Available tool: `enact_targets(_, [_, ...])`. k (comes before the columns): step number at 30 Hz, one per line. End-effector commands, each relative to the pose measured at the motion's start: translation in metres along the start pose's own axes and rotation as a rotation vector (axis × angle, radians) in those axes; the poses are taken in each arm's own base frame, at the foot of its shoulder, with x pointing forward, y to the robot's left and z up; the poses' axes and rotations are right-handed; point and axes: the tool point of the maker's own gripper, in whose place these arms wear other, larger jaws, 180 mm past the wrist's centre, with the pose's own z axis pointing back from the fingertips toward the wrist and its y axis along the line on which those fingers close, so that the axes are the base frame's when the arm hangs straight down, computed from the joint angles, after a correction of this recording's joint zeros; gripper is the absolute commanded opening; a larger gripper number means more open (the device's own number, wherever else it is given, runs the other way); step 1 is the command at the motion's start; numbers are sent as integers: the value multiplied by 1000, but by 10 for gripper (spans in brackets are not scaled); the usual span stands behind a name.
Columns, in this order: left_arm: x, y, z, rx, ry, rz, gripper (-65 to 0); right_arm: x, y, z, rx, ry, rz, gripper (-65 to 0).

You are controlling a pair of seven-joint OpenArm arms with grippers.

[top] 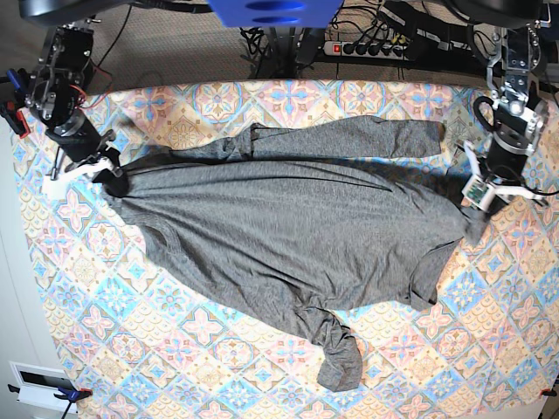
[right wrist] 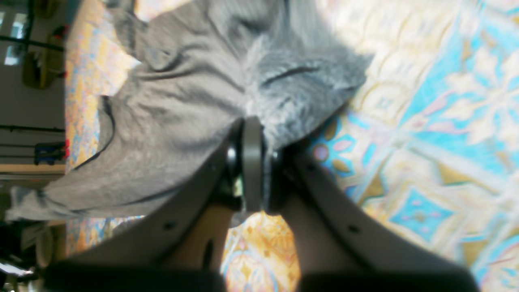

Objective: Layout the t-shirt on the table in an organized manner, then fold the t-shirt properly

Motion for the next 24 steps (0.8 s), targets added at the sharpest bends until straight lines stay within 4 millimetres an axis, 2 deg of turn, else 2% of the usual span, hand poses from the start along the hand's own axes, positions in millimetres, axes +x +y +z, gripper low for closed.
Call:
enact_targets(1, [2, 30, 5, 80, -13, 25, -650, 20, 4, 7, 10, -57, 30, -650])
enact_targets(8, [1, 101, 33, 228, -92, 259, -650, 48, -11, 42, -51, -107, 73, -650])
enact_targets(15, [-4, 138, 56, 318, -136, 351, -650, 79, -33, 83, -111, -180, 127, -650])
enact_targets(18, [-1, 150, 63, 342, -166, 381, -650, 100, -28, 102, -68, -249, 100, -650])
enact_targets(21, [17, 158, 67, 354, -234, 400, -650, 126, -13, 123, 5, -325, 101, -650])
enact_targets(24, [26, 171, 71, 392, -272, 416, -650, 141, -6, 140, 47, -388, 90, -650])
